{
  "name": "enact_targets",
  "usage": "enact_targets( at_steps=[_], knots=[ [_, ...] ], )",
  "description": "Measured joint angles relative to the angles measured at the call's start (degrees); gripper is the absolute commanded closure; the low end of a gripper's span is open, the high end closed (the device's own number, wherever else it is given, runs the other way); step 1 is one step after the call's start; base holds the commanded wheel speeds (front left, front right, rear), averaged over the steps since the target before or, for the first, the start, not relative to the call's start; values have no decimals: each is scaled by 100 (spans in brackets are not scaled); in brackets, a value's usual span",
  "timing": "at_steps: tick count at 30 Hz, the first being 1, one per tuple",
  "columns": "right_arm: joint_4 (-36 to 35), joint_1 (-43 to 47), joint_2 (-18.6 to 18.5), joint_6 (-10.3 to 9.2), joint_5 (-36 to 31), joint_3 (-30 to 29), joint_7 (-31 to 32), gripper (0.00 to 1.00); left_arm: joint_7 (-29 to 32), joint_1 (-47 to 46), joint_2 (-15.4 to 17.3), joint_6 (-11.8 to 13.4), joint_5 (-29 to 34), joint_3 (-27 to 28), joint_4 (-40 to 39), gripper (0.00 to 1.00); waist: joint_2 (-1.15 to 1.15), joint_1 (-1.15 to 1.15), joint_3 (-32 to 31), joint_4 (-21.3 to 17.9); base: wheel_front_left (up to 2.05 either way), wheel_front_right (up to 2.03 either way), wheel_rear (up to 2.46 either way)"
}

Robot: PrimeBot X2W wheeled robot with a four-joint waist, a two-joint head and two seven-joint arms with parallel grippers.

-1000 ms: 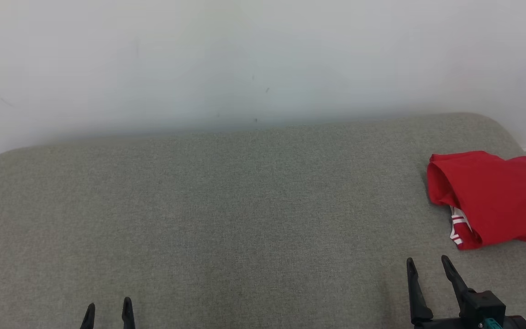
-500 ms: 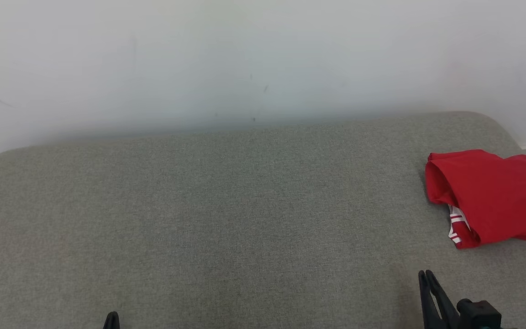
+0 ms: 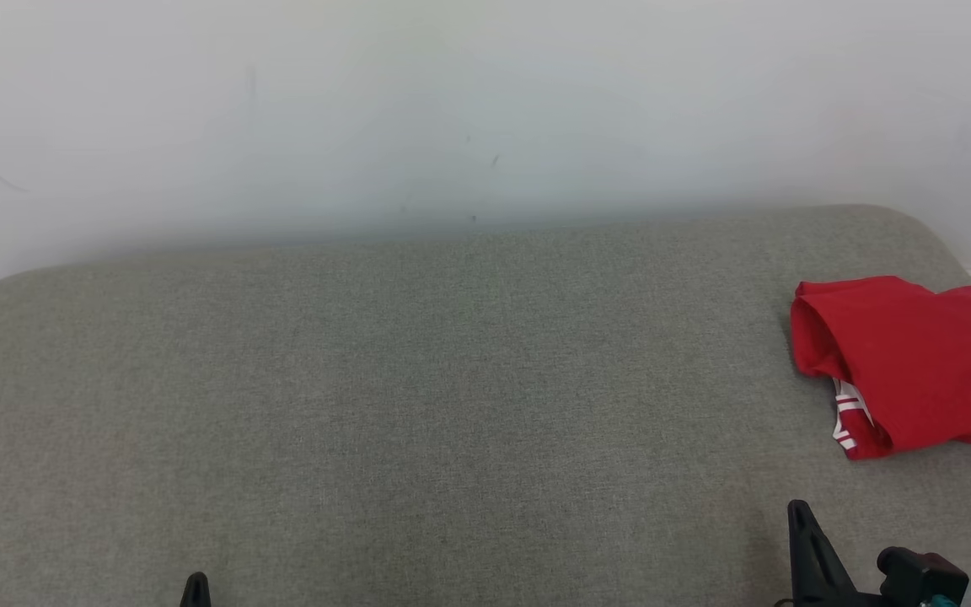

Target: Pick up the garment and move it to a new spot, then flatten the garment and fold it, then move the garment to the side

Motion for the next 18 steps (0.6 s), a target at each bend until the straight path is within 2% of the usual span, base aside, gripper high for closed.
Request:
enact_targets(
  at_steps=[18],
  knots=[
    [-134,-140,0,0,1851,55,358,100,405,-261,1,-42,-1583,73,-14,100,0,0,31,55,0,0,0]
  ],
)
